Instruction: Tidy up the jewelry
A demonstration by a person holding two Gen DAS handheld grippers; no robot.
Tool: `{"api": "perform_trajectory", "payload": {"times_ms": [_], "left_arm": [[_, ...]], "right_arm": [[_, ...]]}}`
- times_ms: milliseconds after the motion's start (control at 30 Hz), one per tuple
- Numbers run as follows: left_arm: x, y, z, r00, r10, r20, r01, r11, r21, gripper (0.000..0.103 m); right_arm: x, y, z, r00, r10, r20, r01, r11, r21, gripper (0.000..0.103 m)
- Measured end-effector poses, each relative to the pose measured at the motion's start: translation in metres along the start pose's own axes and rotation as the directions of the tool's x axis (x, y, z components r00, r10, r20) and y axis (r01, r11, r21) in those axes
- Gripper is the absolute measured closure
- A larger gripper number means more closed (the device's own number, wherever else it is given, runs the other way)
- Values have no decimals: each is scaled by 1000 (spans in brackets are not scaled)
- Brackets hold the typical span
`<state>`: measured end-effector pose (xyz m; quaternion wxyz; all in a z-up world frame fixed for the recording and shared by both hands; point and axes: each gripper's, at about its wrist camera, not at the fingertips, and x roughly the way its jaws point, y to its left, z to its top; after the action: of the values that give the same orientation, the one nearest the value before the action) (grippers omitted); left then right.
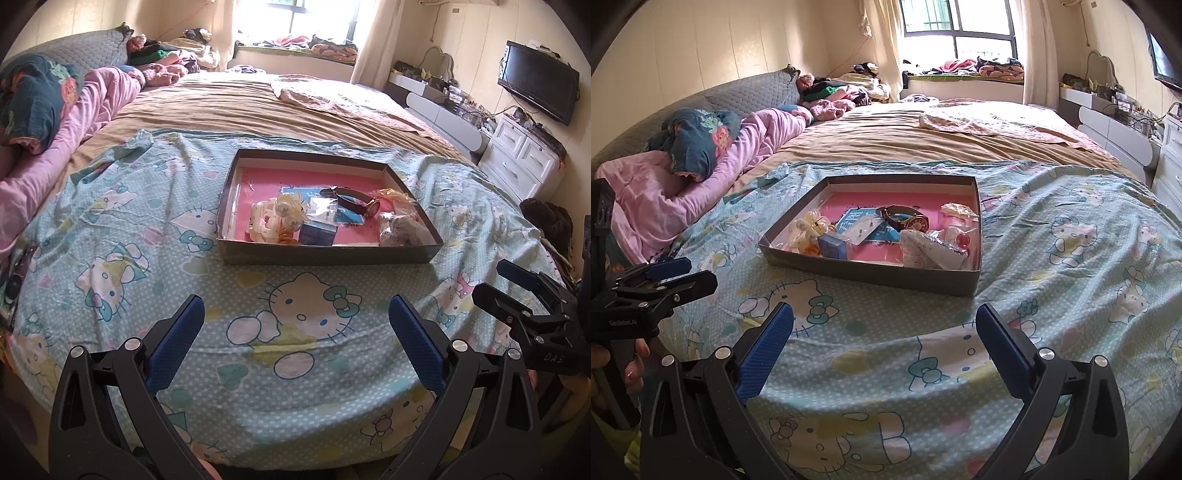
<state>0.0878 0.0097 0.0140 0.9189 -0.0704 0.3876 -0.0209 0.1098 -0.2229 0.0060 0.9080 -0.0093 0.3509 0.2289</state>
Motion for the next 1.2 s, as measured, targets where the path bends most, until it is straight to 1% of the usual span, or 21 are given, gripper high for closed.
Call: {"api": "perform_trajectory", "payload": {"times_ms": [267,867,1200], "left_arm": [[-3,1,1,1000,3,11,-3,1000,-7,10],[-2,2,-2,1000,8,-9,-8,1000,-17,10],[-6,1,-1,1000,7,1,-7,1000,-16,10]], "right_arm": [[-1,0,0,1000,-3,0,3,1000,-2,5],[-5,-1,1,1000,-6,5,6,1000,-11,5],[-6,5,2,1000,-7,5,7,1000,-22,5]]}}
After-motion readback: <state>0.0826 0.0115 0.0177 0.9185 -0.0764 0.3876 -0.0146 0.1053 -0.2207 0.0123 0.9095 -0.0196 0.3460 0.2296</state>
